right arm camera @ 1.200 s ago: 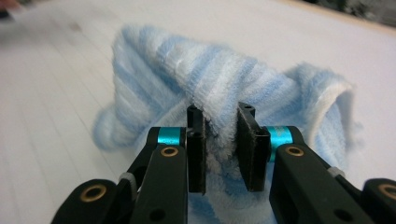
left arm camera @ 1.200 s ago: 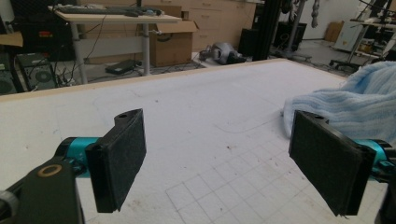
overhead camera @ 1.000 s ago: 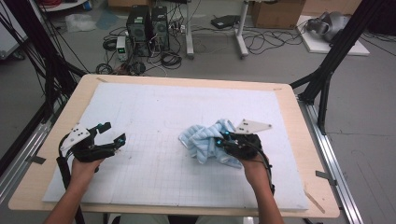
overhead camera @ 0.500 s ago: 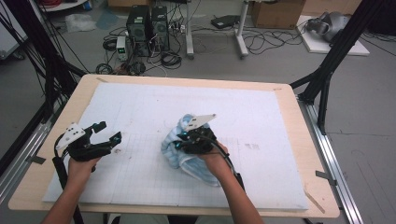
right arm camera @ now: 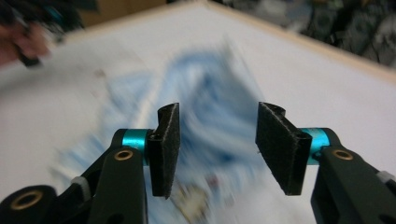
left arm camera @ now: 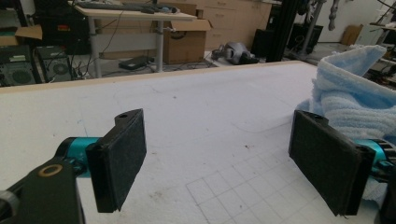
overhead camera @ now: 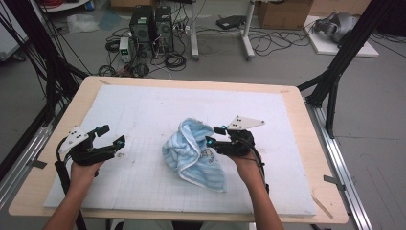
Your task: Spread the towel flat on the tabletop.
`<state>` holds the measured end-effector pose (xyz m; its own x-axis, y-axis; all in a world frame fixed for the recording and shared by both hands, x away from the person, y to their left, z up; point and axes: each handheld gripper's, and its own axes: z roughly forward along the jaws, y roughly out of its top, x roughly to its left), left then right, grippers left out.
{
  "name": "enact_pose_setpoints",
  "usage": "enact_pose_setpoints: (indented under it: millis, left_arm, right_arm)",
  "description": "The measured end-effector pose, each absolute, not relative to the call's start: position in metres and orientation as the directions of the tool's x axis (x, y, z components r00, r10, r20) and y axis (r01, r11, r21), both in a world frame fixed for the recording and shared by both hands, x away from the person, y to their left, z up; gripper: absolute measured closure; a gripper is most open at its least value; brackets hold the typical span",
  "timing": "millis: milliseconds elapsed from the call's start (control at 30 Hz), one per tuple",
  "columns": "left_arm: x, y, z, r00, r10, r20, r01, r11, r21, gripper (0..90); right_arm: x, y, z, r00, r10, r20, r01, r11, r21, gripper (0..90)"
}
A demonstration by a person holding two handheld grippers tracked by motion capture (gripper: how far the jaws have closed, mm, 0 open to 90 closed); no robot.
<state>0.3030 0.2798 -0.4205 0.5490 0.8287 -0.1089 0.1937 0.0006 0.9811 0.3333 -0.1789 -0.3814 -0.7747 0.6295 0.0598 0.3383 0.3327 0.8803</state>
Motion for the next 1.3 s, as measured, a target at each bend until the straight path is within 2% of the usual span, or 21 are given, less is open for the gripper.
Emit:
enact_pose_setpoints:
  millis: [67, 200, 300, 433, 700, 800, 833, 867, 900, 967, 1067, 1100, 1233, 1267, 1300]
  left_arm:
    - [0.304, 0.279, -0.421, 0.550, 0.828, -0.107, 0.193, -0.002, 0.981, 19.6]
    - [0.305, 0.276, -0.421, 0.554, 0.825, -0.107, 0.195, -0.003, 0.981, 19.7]
    - [0.305, 0.276, -0.421, 0.557, 0.824, -0.105, 0.196, -0.007, 0.981, 19.8]
    - [0.305, 0.277, -0.422, 0.556, 0.824, -0.109, 0.198, -0.004, 0.980, 19.9]
    - [0.303, 0.278, -0.422, 0.553, 0.826, -0.108, 0.200, -0.006, 0.980, 20.1]
    - [0.303, 0.276, -0.421, 0.556, 0.824, -0.105, 0.200, -0.010, 0.980, 20.2]
    - [0.303, 0.275, -0.422, 0.556, 0.824, -0.105, 0.202, -0.012, 0.979, 20.3]
    - [0.303, 0.274, -0.422, 0.558, 0.823, -0.105, 0.203, -0.013, 0.979, 20.3]
    - [0.303, 0.273, -0.422, 0.559, 0.823, -0.104, 0.203, -0.014, 0.979, 20.3]
    - [0.303, 0.272, -0.423, 0.560, 0.822, -0.104, 0.205, -0.017, 0.979, 20.4]
    - [0.304, 0.272, -0.423, 0.562, 0.821, -0.103, 0.206, -0.019, 0.978, 20.5]
    - [0.304, 0.272, -0.423, 0.563, 0.820, -0.102, 0.207, -0.021, 0.978, 20.5]
    - [0.304, 0.272, -0.424, 0.562, 0.820, -0.105, 0.210, -0.018, 0.978, 20.5]
    - [0.304, 0.272, -0.424, 0.562, 0.820, -0.106, 0.210, -0.018, 0.978, 20.5]
    - [0.304, 0.272, -0.424, 0.562, 0.820, -0.106, 0.210, -0.018, 0.978, 20.5]
  right_arm:
    - [0.334, -0.180, -0.389, -0.768, 0.637, 0.069, 0.362, 0.343, 0.867, 49.6]
    - [0.340, -0.170, -0.420, -0.762, 0.634, 0.134, 0.449, 0.367, 0.815, 42.0]
    - [0.342, -0.159, -0.428, -0.781, 0.610, 0.136, 0.457, 0.409, 0.790, 43.8]
    - [0.336, -0.146, -0.434, -0.824, 0.565, 0.035, 0.413, 0.557, 0.720, 79.1]
    - [0.315, -0.189, -0.422, -0.768, 0.640, 0.026, 0.446, 0.504, 0.740, 79.0]
    - [0.304, -0.209, -0.423, -0.720, 0.693, -0.030, 0.464, 0.514, 0.722, 77.3]
    - [0.301, -0.222, -0.427, -0.653, 0.754, -0.077, 0.504, 0.508, 0.699, 70.8]
    - [0.301, -0.222, -0.427, -0.653, 0.754, -0.077, 0.504, 0.508, 0.699, 70.8]
    - [0.299, -0.236, -0.429, -0.615, 0.787, -0.038, 0.531, 0.449, 0.719, 63.6]
    - [0.298, -0.240, -0.427, -0.603, 0.798, -0.022, 0.531, 0.421, 0.735, 61.7]
    - [0.294, -0.244, -0.418, -0.625, 0.780, 0.027, 0.482, 0.358, 0.800, 56.9]
    - [0.290, -0.242, -0.412, -0.671, 0.739, 0.060, 0.444, 0.335, 0.831, 54.3]
    - [0.282, -0.229, -0.407, -0.731, 0.678, 0.072, 0.395, 0.335, 0.856, 49.8]
    - [0.280, -0.224, -0.406, -0.746, 0.660, 0.084, 0.389, 0.331, 0.860, 46.8]
    - [0.278, -0.213, -0.405, -0.779, 0.614, 0.125, 0.383, 0.308, 0.871, 40.3]
